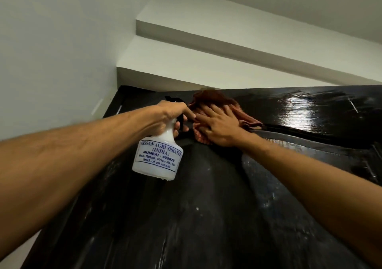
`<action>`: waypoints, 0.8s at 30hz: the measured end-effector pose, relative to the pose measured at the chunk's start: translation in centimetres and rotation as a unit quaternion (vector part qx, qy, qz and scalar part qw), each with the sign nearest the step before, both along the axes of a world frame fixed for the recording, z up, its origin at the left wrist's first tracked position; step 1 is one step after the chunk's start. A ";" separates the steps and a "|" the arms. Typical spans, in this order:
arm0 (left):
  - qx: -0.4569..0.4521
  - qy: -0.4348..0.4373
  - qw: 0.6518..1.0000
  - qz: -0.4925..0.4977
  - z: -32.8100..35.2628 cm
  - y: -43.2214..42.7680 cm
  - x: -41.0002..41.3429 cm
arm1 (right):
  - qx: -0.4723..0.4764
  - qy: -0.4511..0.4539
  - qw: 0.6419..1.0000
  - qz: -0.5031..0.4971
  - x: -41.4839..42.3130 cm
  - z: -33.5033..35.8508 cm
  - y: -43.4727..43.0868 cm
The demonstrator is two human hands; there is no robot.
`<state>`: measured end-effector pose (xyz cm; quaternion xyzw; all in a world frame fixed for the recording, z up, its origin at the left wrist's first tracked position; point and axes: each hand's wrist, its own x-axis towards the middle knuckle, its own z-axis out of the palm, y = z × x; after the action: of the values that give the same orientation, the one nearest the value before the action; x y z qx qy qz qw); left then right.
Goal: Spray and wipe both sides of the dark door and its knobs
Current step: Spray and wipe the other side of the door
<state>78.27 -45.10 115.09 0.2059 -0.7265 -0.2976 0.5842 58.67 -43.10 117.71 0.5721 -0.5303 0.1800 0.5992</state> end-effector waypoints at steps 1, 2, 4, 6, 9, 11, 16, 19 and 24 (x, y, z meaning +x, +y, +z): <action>-0.003 0.003 1.000 0.004 -0.1 -0.4 0.5 | 0.007 -0.009 1.000 0.001 0.5 0.8 -0.1; -0.002 0.006 1.000 0.001 -0.1 -0.5 0.5 | -0.002 -0.039 0.999 -0.002 0.0 2.0 0.5; -0.002 0.006 1.000 0.001 -0.1 -0.7 1.3 | -0.052 -0.104 0.993 -0.010 -1.5 4.4 1.5; -0.003 0.007 1.000 0.015 0.1 -1.1 2.8 | -0.099 -0.109 0.989 -0.021 -1.7 4.9 1.0; -0.001 0.022 0.998 0.056 -0.2 -2.5 5.7 | -0.052 0.008 0.998 0.020 3.6 1.6 -3.0; 0.000 0.021 0.996 0.084 -0.7 -3.4 7.0 | 0.025 0.053 0.998 0.014 7.0 -0.3 -5.6; 0.033 0.006 0.995 0.095 -1.3 -4.5 8.8 | -0.041 -0.036 0.998 -0.001 7.5 4.3 -6.0; 0.031 0.022 0.993 0.116 -1.5 -5.0 10.5 | -0.027 0.019 0.999 0.014 10.5 3.4 -8.3; 0.034 0.035 0.989 0.141 -2.3 -6.5 12.2 | 0.071 0.088 0.993 0.038 15.1 2.7 -11.2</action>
<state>90.45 -51.56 112.76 0.3151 -0.6590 -0.2437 0.6380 73.82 -54.31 120.37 0.6465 -0.4646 0.1141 0.5942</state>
